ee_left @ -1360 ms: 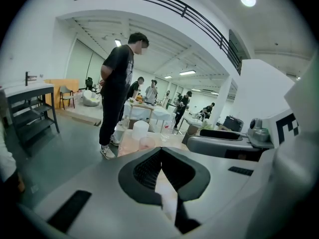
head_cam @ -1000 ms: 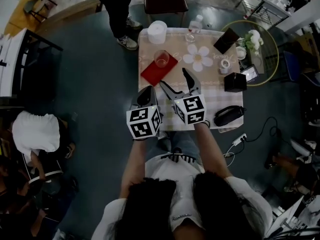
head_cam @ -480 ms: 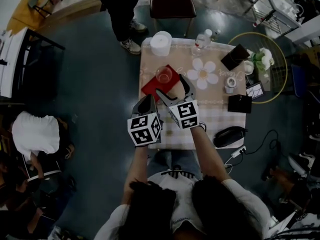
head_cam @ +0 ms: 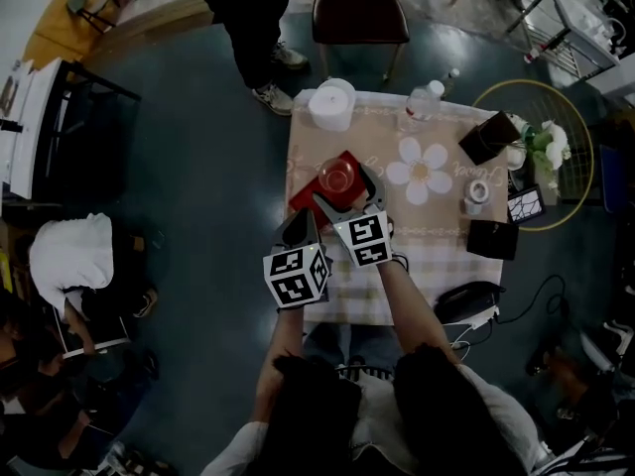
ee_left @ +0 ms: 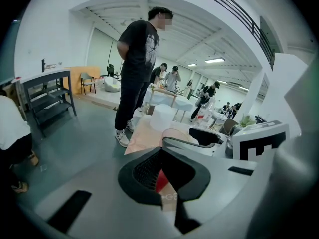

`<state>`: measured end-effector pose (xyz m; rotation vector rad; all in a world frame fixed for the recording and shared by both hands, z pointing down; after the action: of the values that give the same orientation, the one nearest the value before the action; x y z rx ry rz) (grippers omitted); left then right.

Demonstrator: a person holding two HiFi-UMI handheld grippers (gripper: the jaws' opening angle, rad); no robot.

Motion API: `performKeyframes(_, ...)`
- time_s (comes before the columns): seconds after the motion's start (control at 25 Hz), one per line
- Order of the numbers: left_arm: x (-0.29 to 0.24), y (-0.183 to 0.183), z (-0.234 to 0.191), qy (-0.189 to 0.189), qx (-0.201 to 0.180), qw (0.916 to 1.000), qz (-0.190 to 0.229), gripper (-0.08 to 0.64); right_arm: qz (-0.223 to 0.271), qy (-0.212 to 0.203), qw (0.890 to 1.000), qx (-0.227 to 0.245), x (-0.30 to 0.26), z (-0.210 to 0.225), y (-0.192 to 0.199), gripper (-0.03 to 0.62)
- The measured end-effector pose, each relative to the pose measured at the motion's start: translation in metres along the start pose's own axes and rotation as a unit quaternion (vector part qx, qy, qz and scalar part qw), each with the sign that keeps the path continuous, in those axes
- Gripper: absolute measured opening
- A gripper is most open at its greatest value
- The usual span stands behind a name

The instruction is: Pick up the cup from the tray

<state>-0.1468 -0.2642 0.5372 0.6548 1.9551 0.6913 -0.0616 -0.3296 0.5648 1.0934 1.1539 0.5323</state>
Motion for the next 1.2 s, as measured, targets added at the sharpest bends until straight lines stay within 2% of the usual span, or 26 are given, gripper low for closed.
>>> performKeyframes(0.36,-0.019,0.009,-0.009,-0.020,0.017,0.9996,-0.007,0.009,-0.016,0.002,0.999,0.030,-0.024,0.003,0.017,0.430)
performKeyframes(0.68,-0.025,0.012,-0.011,-0.013,0.020,0.9994,-0.023,0.009,-0.041,-0.012,0.998,0.037,-0.034,0.002,0.022,0.426)
performKeyframes(0.72,-0.025,0.012,-0.011,-0.013,0.021,0.9994,-0.024,0.009,-0.043,-0.013,0.998,0.040,-0.034,0.002,0.022,0.408)
performKeyframes(1.2,-0.021,0.006,-0.007,-0.008,-0.007,0.9997,-0.024,0.009,-0.038,-0.015,0.998,0.041,-0.022,0.000,0.016,0.391)
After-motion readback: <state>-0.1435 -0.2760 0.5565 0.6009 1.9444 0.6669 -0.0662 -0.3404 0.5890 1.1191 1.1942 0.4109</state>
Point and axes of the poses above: the fingertips, and each gripper's own axes: x backward along the fingers, z to its right, y out of its underside, the point moved 4 cm from there along x, backward along the fingers, and after that the axes turned 12 degrees about y, right-handed, at the moved point
